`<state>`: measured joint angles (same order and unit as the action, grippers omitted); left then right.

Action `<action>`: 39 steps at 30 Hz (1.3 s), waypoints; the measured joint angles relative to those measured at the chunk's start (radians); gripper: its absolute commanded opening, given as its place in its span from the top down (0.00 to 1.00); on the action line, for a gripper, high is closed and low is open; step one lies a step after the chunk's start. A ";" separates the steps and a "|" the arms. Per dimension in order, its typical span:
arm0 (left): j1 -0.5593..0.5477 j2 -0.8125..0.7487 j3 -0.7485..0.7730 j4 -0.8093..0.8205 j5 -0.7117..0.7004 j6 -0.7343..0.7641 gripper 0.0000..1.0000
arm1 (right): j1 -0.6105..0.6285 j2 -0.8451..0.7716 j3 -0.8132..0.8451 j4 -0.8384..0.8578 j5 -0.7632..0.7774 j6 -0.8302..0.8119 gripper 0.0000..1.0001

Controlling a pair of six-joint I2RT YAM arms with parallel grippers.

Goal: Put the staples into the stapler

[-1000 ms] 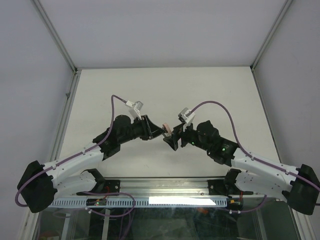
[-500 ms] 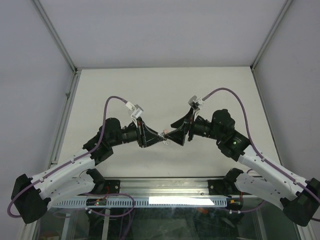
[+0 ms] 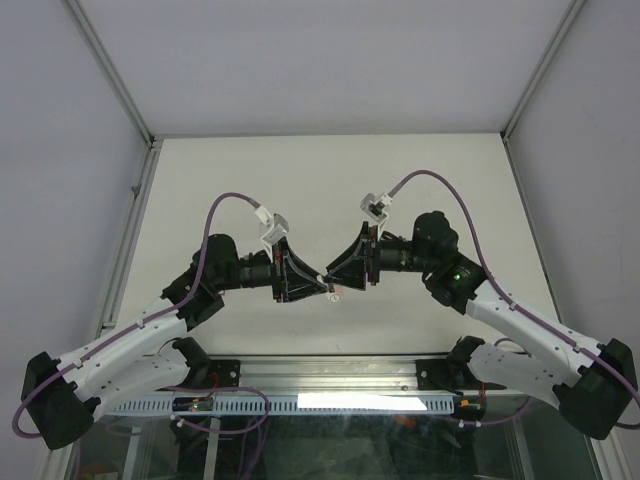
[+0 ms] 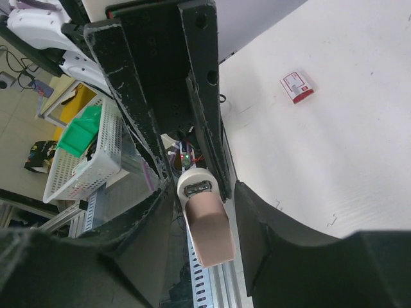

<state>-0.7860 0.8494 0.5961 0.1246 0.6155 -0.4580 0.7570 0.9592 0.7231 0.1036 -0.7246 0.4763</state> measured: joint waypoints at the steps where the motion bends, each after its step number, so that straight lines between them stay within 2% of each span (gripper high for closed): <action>1: 0.000 0.000 0.000 0.000 0.001 0.002 1.00 | 0.000 -0.001 0.000 0.007 -0.004 0.003 0.54; 10: 0.000 -0.013 0.000 0.006 0.019 0.001 1.00 | -0.020 -0.014 -0.021 0.049 -0.063 0.030 0.55; 14: 0.000 -0.032 0.000 0.024 0.020 -0.003 1.00 | -0.028 -0.016 -0.033 0.077 -0.088 0.047 0.70; 16: 0.000 -0.034 0.000 0.026 0.021 -0.006 1.00 | -0.028 -0.019 -0.034 0.092 -0.103 0.055 0.71; 18: 0.000 -0.035 0.000 0.033 0.024 -0.012 1.00 | -0.028 -0.022 -0.035 0.100 -0.113 0.056 0.91; 20: 0.000 -0.038 0.000 0.036 0.024 -0.015 1.00 | -0.028 -0.024 -0.035 0.109 -0.119 0.058 1.00; 39: -0.007 -0.104 -0.023 0.066 -0.016 -0.029 1.00 | -0.062 -0.178 -0.123 0.209 -0.032 0.134 1.00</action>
<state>-0.7929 0.7456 0.5728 0.1902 0.5999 -0.4870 0.6949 0.7815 0.6003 0.3130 -0.7563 0.6106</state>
